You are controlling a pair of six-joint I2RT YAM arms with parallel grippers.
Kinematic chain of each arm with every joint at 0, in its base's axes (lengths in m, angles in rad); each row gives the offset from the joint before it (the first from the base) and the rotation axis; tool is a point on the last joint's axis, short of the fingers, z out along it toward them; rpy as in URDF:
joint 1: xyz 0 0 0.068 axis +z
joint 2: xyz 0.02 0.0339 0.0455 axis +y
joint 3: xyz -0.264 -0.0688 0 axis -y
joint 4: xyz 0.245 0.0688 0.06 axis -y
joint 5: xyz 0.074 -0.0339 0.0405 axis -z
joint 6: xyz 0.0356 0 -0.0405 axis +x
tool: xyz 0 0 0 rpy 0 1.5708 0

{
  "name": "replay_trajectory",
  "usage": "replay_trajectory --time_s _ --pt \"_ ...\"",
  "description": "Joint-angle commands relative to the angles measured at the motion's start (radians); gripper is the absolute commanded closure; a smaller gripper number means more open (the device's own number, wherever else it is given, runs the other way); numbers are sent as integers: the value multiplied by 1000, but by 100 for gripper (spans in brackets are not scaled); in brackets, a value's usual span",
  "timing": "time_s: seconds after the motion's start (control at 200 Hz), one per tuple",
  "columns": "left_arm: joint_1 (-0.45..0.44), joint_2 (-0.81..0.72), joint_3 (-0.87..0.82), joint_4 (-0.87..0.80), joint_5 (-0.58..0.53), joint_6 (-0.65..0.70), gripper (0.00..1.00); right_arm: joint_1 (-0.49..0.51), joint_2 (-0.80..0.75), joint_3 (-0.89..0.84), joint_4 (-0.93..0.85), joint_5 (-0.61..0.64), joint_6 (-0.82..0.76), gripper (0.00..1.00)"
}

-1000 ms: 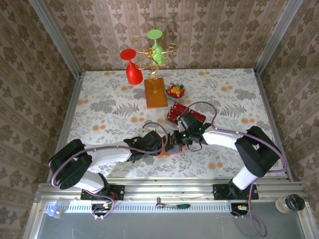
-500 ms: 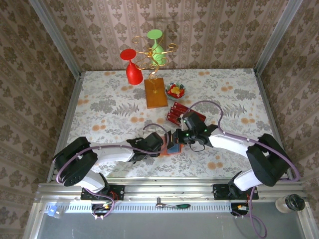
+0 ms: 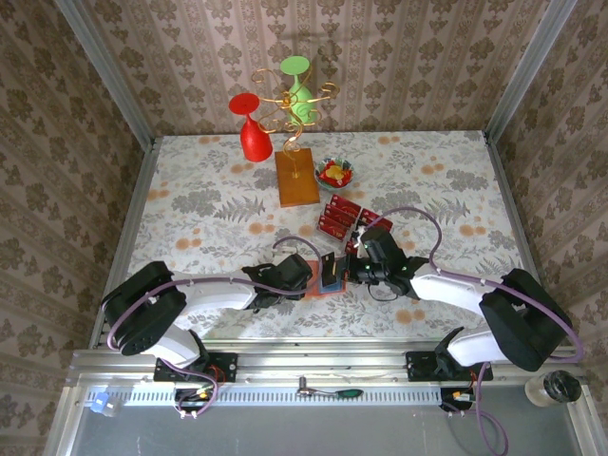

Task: Put the credit cards into the card holder
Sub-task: Insert the credit card into the card slot.

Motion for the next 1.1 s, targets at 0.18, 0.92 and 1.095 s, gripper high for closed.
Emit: replay_trajectory --time_s 0.18,0.92,1.095 --pt "-15 1 -10 -34 -5 -31 35 36 -4 -17 160 21 35 100" --pt "-20 1 -24 -26 -6 -42 35 76 98 -105 345 146 102 100" --pt "-20 -4 -27 -27 -8 -44 35 81 125 -109 365 146 103 100"
